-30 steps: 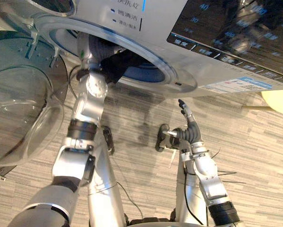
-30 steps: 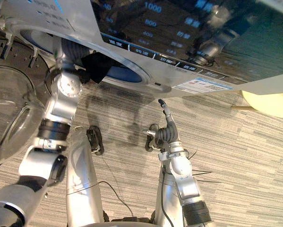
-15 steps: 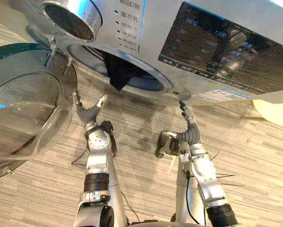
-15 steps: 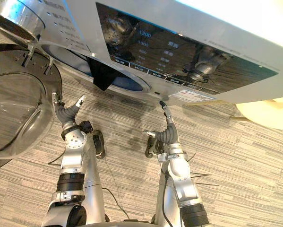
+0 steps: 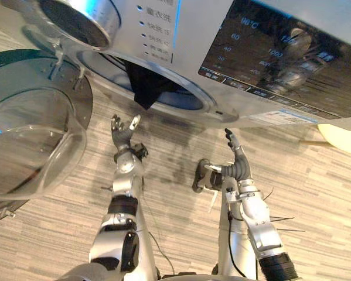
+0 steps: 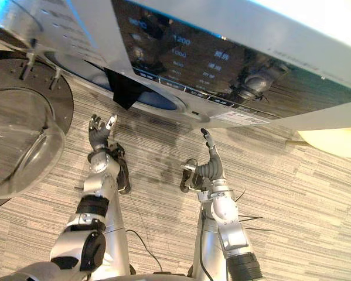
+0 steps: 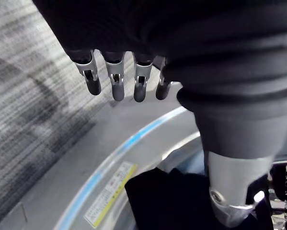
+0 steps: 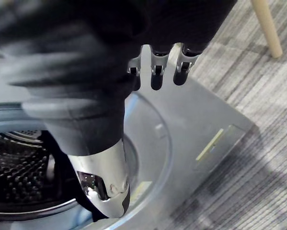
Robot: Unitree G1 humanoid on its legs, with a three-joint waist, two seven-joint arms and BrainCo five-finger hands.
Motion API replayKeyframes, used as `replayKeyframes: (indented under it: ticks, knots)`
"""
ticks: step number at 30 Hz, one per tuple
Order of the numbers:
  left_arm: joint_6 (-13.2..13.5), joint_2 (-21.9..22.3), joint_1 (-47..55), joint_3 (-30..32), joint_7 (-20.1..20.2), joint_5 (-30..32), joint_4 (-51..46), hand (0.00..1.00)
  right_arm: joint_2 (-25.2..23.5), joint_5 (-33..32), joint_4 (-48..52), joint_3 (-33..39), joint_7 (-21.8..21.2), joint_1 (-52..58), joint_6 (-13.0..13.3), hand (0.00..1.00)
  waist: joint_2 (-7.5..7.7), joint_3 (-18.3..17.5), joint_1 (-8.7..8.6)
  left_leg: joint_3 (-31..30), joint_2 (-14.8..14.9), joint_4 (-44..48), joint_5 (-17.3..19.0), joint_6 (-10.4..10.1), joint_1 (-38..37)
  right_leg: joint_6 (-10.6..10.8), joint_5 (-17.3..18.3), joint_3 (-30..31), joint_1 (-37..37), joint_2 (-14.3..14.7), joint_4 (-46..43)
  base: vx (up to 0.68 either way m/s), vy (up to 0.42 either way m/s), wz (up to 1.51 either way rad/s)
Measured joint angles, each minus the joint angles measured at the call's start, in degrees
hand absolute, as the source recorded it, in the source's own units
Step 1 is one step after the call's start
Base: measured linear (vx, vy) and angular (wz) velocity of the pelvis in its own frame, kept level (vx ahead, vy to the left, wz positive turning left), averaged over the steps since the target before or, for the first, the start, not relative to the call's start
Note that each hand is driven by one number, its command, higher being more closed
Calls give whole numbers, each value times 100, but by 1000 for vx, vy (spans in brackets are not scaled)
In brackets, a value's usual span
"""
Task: Pick up the laundry basket with both hands and put the clothes into the washing machine.
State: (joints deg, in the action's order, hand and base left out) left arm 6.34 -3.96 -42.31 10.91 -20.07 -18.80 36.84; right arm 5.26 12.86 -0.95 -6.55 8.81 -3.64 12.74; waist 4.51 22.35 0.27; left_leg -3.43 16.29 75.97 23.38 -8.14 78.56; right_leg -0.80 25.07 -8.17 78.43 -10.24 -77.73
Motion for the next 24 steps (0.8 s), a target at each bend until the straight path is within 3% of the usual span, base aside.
replayKeyframes:
  ticks: [6,7,11,24]
  knots:
    - [205,-137,-548,-11,-23,-203,119,0,9,-4,17,5,9,-171,2,0,54,175,-93,12,74,357,89,100,398,102,18,103,394,2,-260,-29,-11,-6]
    - [243,-264,-634,-7,-44,-203,151,100,14,-48,18,4,5,-197,2,0,61,201,-74,-15,73,491,109,109,525,99,16,122,518,-2,-368,0,0,0]
    - [59,-774,-1081,-8,-41,-210,453,100,18,-111,25,15,-1,-347,18,0,145,339,-91,-51,67,696,135,126,717,120,5,159,682,-12,-518,-7,-8,-2]
    - [-116,-847,-1286,-460,-73,-566,535,100,11,-125,22,105,-10,-347,43,0,215,379,-241,43,-47,900,199,248,908,146,-47,299,877,-153,-666,21,-10,2]
